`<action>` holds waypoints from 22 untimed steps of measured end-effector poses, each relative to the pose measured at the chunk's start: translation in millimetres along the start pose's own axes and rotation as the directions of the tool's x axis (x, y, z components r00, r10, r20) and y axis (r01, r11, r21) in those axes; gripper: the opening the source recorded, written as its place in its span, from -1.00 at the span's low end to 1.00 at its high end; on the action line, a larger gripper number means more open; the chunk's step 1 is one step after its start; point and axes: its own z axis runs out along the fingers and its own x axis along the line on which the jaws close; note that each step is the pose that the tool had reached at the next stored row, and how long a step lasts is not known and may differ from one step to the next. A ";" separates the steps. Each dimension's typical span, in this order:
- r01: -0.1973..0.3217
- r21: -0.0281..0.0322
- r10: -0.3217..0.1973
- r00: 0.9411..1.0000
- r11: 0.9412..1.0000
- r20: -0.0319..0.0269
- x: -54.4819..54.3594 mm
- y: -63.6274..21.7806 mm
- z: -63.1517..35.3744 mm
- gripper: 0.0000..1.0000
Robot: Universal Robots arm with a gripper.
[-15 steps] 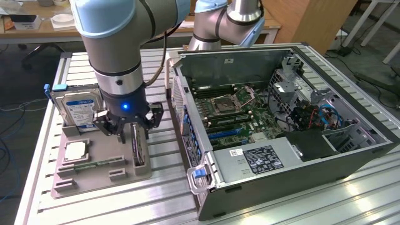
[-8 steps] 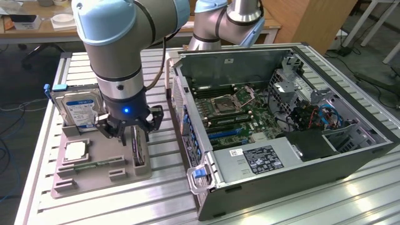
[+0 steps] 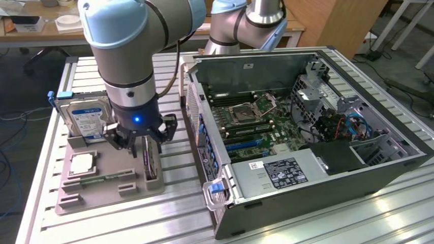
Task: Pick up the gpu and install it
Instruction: 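Pick up the gpu and move the gpu toward the slot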
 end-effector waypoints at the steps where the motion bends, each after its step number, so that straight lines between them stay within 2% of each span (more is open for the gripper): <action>1: 0.000 0.000 0.000 1.000 1.000 0.000 0.0 0.6 0.2 0.18; 22: 0.000 0.000 0.000 1.000 1.000 0.000 0.1 6.6 4.7 0.18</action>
